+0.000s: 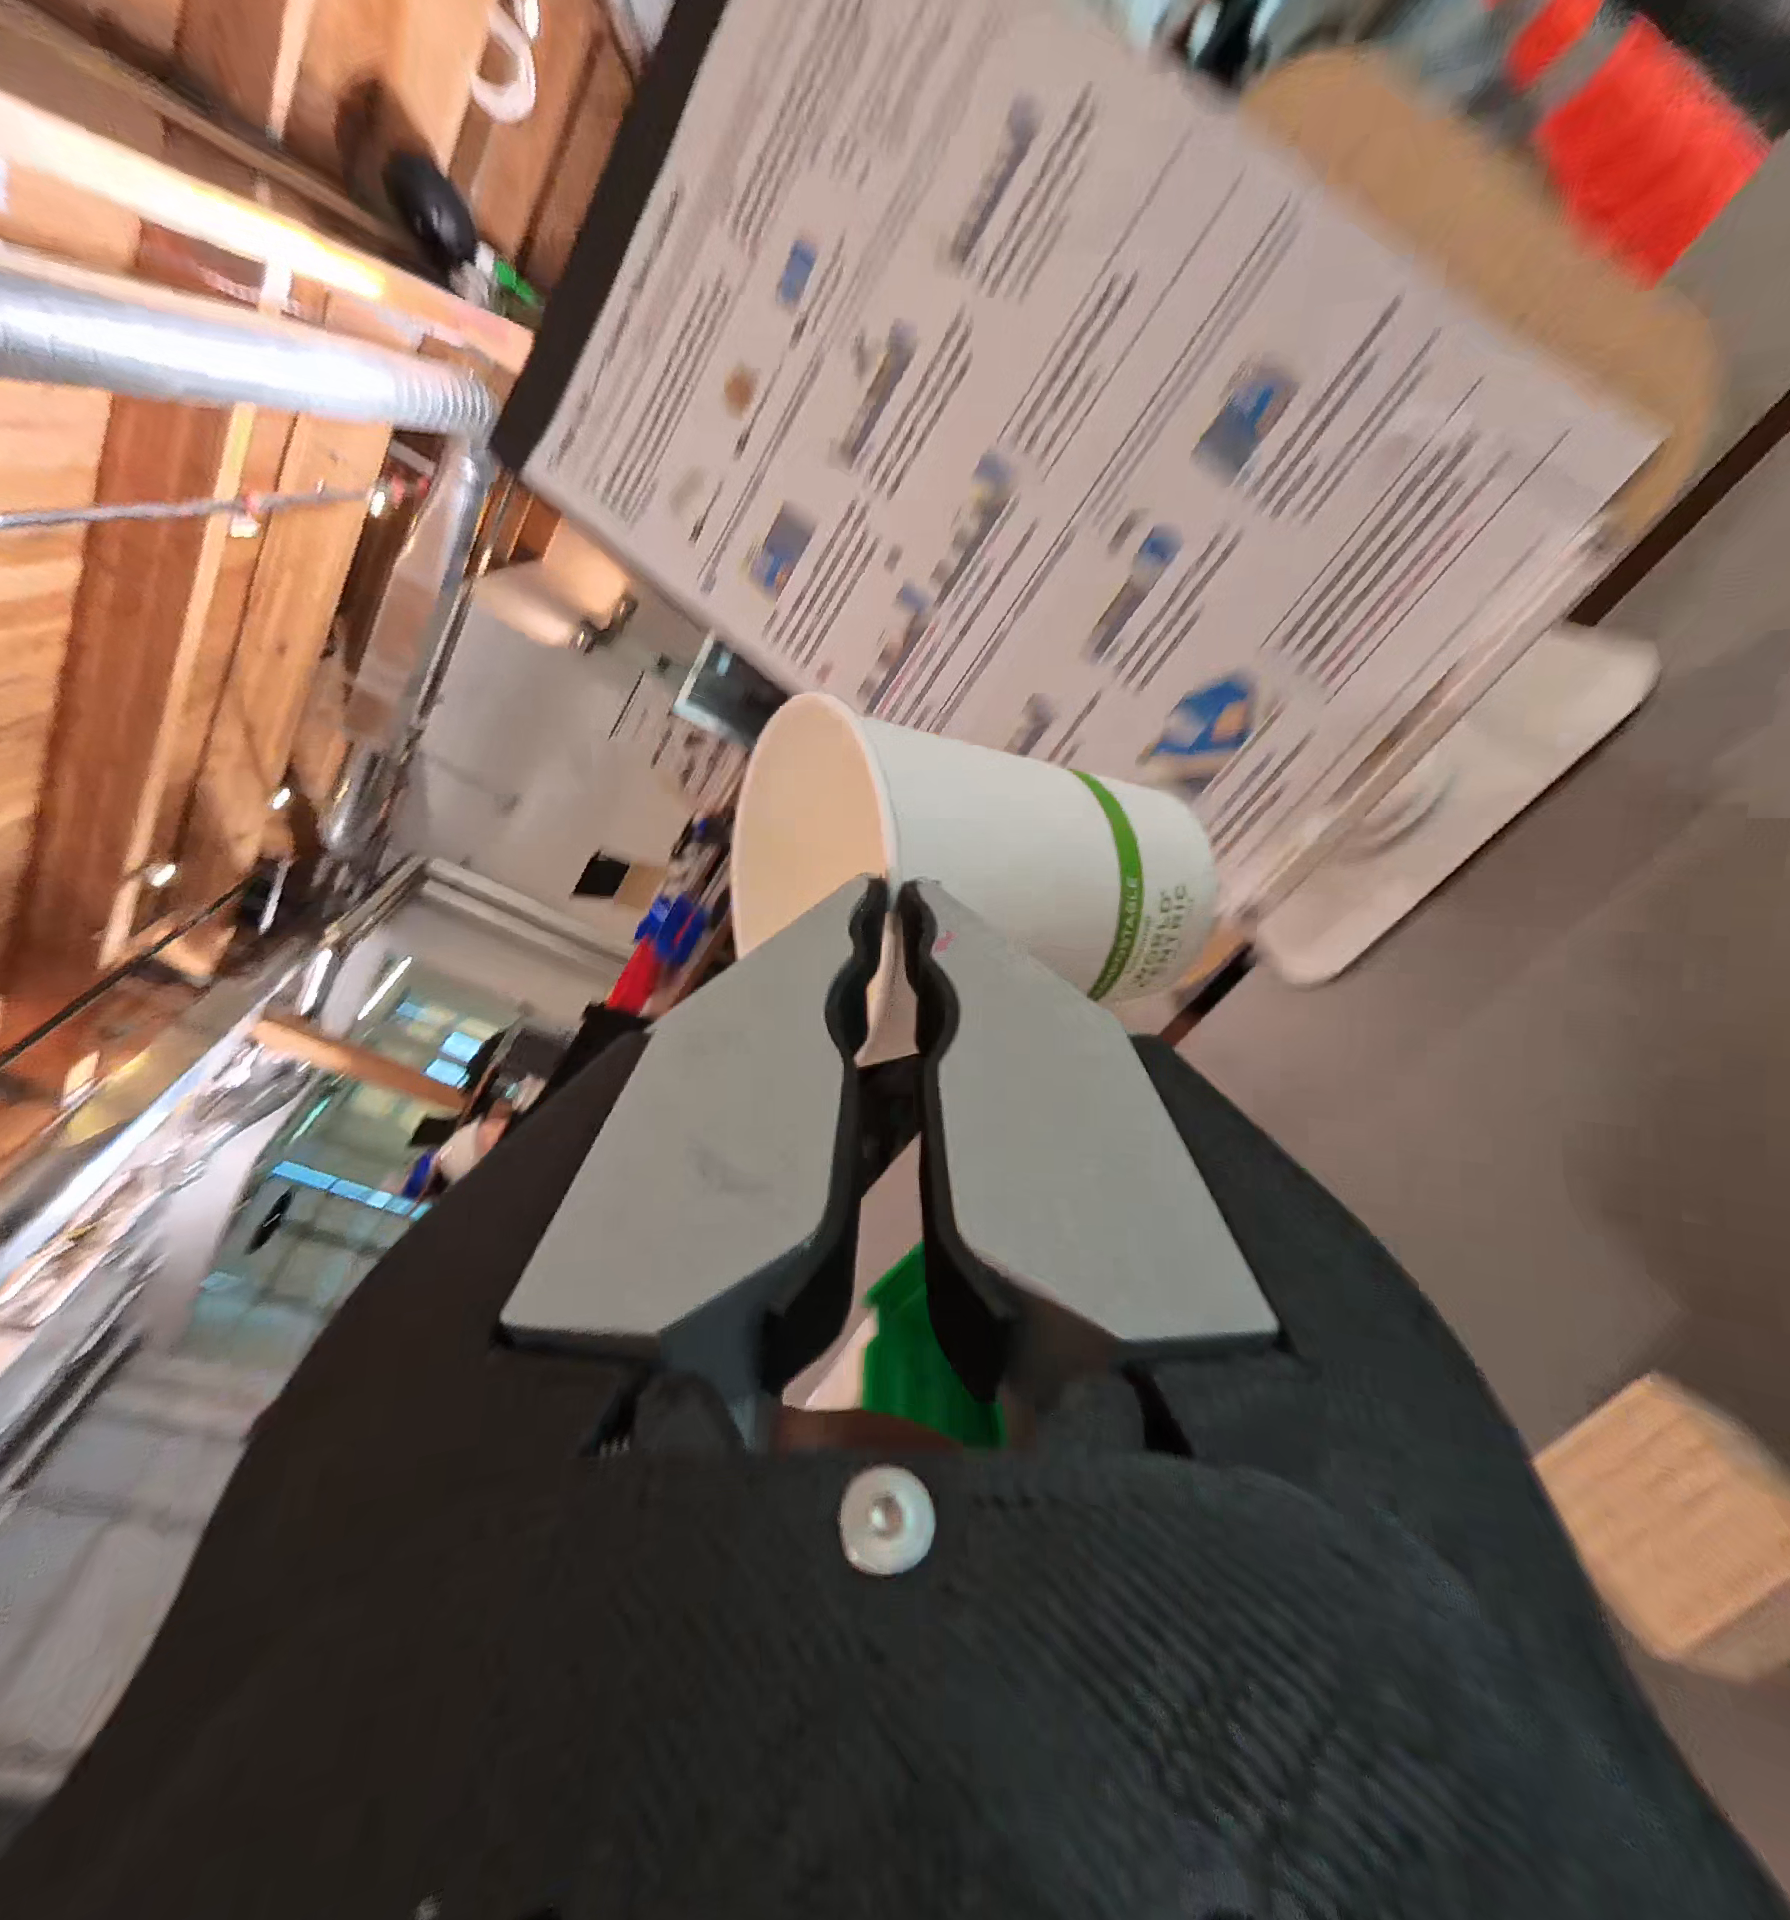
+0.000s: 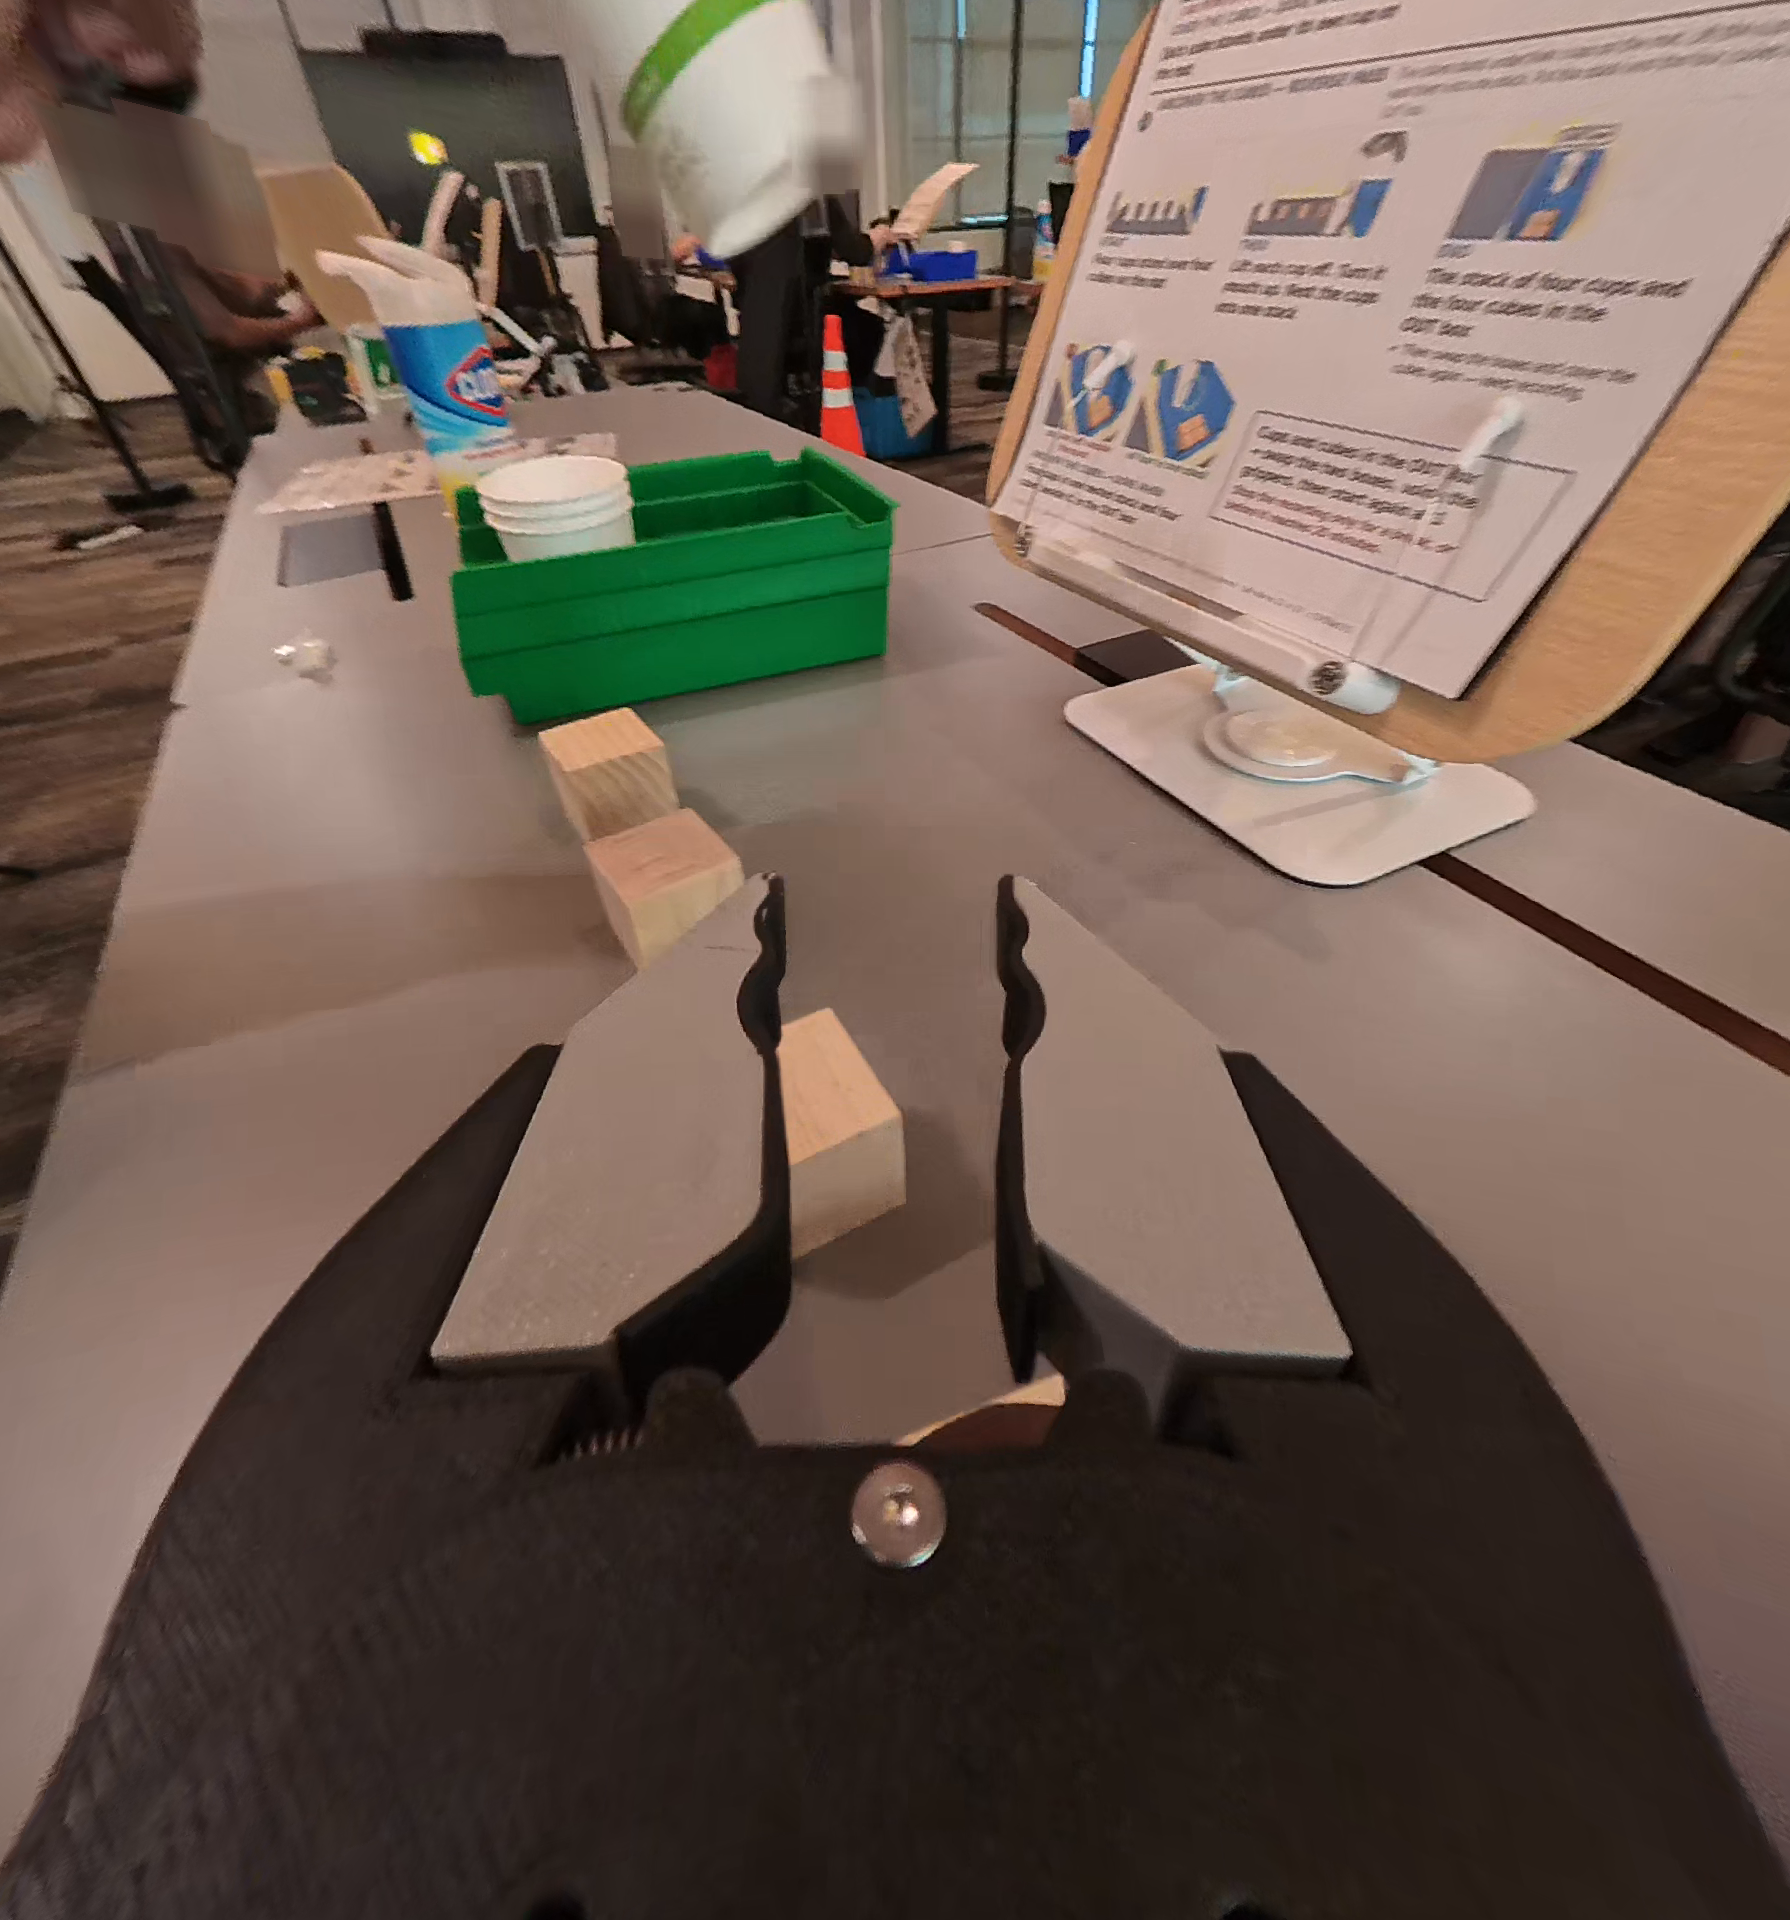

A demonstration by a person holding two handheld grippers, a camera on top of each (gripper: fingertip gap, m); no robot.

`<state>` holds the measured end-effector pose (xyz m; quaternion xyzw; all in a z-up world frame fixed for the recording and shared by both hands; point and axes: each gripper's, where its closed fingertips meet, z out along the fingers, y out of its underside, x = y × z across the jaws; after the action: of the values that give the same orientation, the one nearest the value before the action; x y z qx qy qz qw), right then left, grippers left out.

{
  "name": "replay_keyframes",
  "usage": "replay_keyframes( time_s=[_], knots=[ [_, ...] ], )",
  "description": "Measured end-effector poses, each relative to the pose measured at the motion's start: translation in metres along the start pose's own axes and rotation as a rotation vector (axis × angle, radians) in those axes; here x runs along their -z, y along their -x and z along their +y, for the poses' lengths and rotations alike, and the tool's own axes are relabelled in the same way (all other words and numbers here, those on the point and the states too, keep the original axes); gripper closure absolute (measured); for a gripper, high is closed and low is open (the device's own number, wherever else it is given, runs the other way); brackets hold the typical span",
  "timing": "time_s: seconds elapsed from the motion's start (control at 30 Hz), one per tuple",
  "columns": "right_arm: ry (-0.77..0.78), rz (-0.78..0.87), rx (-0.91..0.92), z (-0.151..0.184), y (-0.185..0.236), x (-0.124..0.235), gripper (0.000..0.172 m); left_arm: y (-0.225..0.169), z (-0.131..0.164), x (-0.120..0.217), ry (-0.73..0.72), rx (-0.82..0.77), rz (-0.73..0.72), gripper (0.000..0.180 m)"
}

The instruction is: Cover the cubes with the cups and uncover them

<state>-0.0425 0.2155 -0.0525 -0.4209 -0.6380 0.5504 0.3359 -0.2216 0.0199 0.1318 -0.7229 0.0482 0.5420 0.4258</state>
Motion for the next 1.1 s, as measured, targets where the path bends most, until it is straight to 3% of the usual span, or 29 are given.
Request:
replay_keyframes(
  time_s=[0.13, 0.3, 0.5, 0.63, 0.9, 1.1],
  knots=[
    [-0.022, -0.063, -0.038, 0.000, 0.010, -0.004, 0.133, -0.073, -0.071, 0.012, -0.239, 0.123, 0.070, 0.178],
    [-0.068, -0.151, -0.136, -0.004, 0.018, -0.004, 0.132, -0.145, -0.114, 0.019, -0.421, 0.215, 0.149, 0.178],
    [-0.065, -0.164, -0.186, 0.000, 0.013, -0.005, 0.130, -0.185, -0.122, 0.007, -0.511, 0.302, 0.213, 0.179],
    [-0.067, -0.146, -0.193, 0.001, 0.009, -0.006, 0.130, -0.196, -0.115, 0.008, -0.587, 0.442, 0.268, 0.179],
    [-0.080, -0.149, -0.197, -0.001, 0.014, -0.010, 0.124, -0.188, -0.103, 0.021, -0.644, 0.594, 0.285, 0.179],
    [-0.063, -0.240, -0.250, 0.007, 0.031, -0.022, 0.118, -0.186, -0.102, 0.021, -0.679, 0.717, 0.337, 0.179]
  ],
)
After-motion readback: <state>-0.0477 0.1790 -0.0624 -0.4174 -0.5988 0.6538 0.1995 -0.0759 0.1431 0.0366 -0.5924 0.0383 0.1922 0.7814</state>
